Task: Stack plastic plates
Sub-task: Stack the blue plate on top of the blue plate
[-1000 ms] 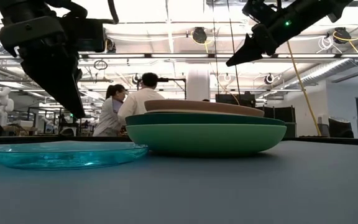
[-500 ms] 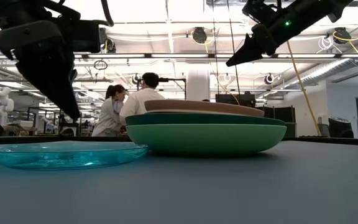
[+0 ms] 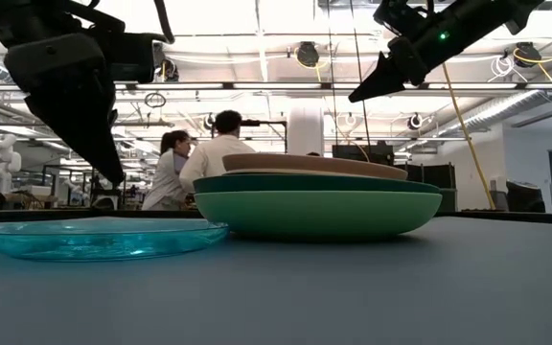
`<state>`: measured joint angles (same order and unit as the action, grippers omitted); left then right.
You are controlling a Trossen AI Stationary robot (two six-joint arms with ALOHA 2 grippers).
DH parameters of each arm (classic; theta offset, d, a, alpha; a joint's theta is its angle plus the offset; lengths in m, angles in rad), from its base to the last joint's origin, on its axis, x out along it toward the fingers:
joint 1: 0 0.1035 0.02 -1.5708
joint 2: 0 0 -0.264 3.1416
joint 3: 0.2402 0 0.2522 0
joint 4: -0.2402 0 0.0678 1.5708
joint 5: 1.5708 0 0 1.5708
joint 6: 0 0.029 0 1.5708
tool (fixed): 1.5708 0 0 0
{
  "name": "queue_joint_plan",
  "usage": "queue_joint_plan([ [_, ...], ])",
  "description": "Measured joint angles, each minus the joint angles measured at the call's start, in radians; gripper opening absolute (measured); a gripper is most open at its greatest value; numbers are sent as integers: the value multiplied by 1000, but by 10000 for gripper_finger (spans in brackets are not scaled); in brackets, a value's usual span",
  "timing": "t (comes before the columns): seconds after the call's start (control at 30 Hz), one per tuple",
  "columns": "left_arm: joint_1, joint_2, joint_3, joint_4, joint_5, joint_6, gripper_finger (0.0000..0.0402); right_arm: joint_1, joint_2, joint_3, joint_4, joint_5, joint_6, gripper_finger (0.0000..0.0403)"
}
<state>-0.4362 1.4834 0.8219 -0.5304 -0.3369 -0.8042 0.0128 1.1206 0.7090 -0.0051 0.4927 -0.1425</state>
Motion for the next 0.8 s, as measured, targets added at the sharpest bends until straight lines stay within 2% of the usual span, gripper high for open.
queue_joint_plan([
  [0.13,-12,0,0,2,-67,-18,146,0,0,0,0,0,0,86],
  [0.23,-14,0,-4,10,-79,-48,161,0,0,0,0,0,0,86],
  [0.63,-24,0,-225,411,-80,-122,163,0,0,0,-23,0,0,86],
  [0.8,-26,0,-276,457,-80,-128,163,0,0,0,-23,0,0,86],
])
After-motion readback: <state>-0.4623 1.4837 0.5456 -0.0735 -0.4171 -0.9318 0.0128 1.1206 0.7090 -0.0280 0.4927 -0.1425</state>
